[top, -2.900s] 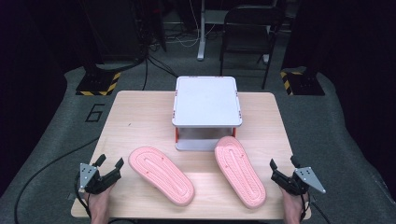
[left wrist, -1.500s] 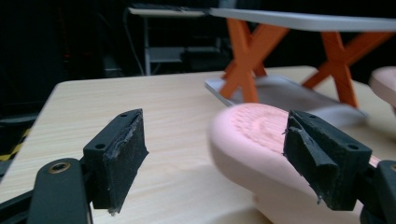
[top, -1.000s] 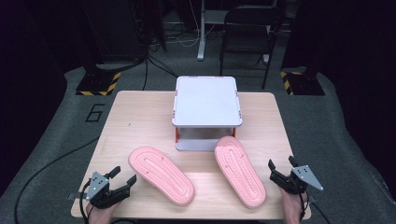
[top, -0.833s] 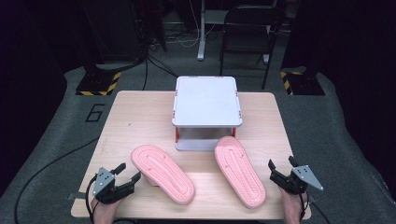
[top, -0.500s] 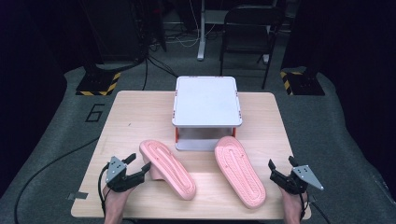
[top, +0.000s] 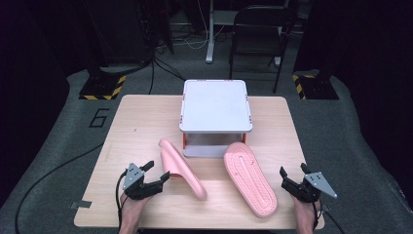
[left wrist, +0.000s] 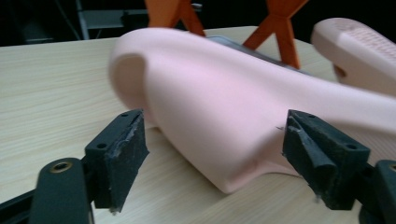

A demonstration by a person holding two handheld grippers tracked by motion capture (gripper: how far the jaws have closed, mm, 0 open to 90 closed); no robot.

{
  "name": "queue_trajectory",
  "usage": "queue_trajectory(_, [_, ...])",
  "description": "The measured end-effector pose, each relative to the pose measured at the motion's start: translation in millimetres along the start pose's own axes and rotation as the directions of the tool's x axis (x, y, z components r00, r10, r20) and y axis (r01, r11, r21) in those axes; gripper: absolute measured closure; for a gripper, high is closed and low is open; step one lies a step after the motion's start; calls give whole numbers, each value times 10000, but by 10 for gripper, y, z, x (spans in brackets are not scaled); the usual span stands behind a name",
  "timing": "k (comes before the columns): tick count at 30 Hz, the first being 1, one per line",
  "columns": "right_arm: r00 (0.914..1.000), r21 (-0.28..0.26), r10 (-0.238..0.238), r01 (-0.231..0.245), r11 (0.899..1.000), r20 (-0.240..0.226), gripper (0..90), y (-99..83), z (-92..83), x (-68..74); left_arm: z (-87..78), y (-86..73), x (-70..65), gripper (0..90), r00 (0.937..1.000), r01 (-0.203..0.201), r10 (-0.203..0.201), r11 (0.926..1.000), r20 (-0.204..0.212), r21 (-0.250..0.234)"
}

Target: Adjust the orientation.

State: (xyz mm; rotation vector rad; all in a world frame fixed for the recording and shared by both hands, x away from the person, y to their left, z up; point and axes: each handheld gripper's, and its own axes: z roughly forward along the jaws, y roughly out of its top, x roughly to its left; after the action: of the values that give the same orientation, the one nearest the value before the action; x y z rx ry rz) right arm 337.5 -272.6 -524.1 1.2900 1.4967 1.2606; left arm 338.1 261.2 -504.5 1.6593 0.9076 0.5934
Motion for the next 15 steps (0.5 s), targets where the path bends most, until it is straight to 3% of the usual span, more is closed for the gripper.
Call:
queue_trajectory(1, [10000,-28,52,-52,10000,-19,161,0,-2,-6,20,-16,-48,209,9993,-257,256,9997,284,54])
queue_trajectory(3, [10000,17,61,-61,10000,-26,162,1,-6,-10,30,-26,-70,210,9989,-420,415,9988,204,240])
queue_trajectory(4, [10000,71,38,-39,10000,20,162,2,-3,-12,63,-56,-83,210,9977,-672,662,9950,160,736])
queue_trajectory(5, [10000,71,38,-39,10000,20,162,2,-3,-12,63,-56,-83,212,9977,-672,662,9950,160,736])
queue_trajectory(9, [9999,23,144,-145,9999,67,171,0,-8,-16,138,-109,-34,338,9980,-528,562,9928,-290,1074])
queue_trajectory(10, [9996,21,267,-267,9996,91,171,1,-13,-22,166,-110,20,365,9981,-153,212,9950,-587,991])
queue_trajectory(13, [9990,-62,420,-419,9991,174,175,3,-23,-48,181,-97,76,471,9966,152,-98,9977,-820,657])
queue_trajectory(15, [9987,-82,467,-466,9989,213,175,4,-30,-58,174,-90,92,541,9958,227,-163,9972,-896,715])
